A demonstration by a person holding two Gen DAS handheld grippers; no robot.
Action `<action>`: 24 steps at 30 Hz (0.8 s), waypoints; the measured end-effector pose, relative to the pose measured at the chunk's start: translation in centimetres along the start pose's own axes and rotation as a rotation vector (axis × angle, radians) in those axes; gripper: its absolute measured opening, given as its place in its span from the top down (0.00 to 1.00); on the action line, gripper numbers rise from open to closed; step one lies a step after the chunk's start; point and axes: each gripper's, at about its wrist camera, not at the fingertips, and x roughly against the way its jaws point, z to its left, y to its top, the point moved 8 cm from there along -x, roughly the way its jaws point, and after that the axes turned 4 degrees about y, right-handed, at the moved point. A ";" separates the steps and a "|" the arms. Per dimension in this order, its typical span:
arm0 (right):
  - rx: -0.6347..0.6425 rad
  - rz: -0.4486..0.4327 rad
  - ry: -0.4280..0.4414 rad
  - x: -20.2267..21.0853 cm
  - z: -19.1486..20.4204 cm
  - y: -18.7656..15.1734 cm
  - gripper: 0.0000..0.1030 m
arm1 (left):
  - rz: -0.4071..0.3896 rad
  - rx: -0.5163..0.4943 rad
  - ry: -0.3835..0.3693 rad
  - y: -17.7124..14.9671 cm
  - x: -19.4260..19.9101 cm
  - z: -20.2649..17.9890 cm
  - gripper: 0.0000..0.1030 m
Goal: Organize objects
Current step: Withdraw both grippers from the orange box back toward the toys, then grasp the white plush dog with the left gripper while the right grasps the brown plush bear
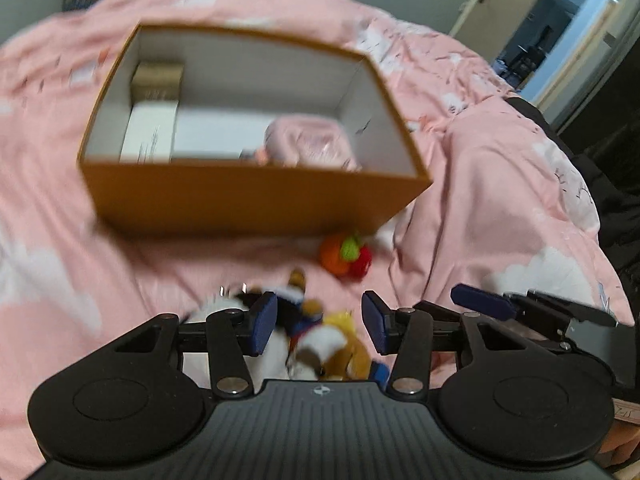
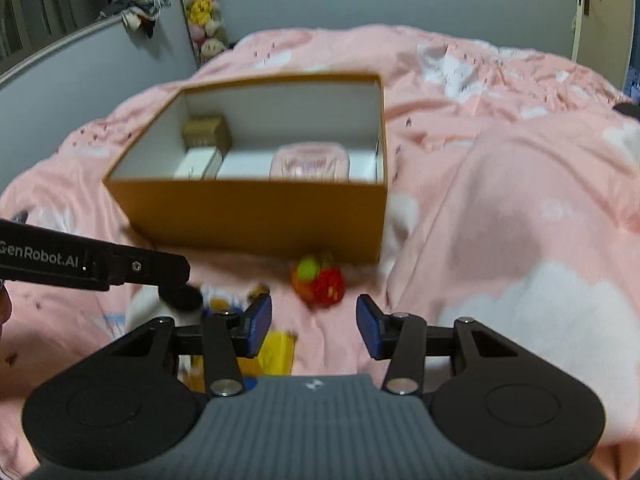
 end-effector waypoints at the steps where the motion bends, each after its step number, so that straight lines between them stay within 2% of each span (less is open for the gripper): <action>1: -0.017 0.017 0.010 -0.2 -0.2 -0.5 0.53 | 0.008 0.016 0.000 -0.5 -0.2 0.4 0.47; 5: -0.093 0.086 0.047 -1.5 -1.1 -2.2 0.55 | 0.027 0.076 -0.008 -2.1 -0.9 2.1 0.47; 10: -0.135 0.161 0.070 -3.1 -1.2 -3.3 0.61 | 0.008 0.110 -0.031 -2.2 -0.6 2.8 0.46; 12: -0.132 0.162 0.068 -3.1 -1.0 -3.3 0.61 | -0.002 0.113 -0.008 -2.1 -0.1 2.9 0.46; 14: -0.132 0.150 0.064 -2.8 -0.9 -3.1 0.61 | 0.004 0.114 0.058 -2.1 0.5 3.4 0.46; 16: -0.099 0.108 0.064 -2.0 -0.2 -2.5 0.61 | 0.011 0.126 0.107 -2.3 0.9 4.0 0.45; 20: 0.023 0.027 0.132 -0.5 3.0 -1.0 0.61 | 0.071 0.156 0.069 -3.4 0.9 4.4 0.45; 22: 0.093 0.040 0.165 -0.8 4.8 -1.1 0.61 | 0.089 0.157 0.061 -3.7 0.4 4.4 0.45; 24: 0.143 0.088 0.152 -1.8 5.8 -1.8 0.62 | 0.099 0.153 0.054 -3.9 0.0 4.3 0.45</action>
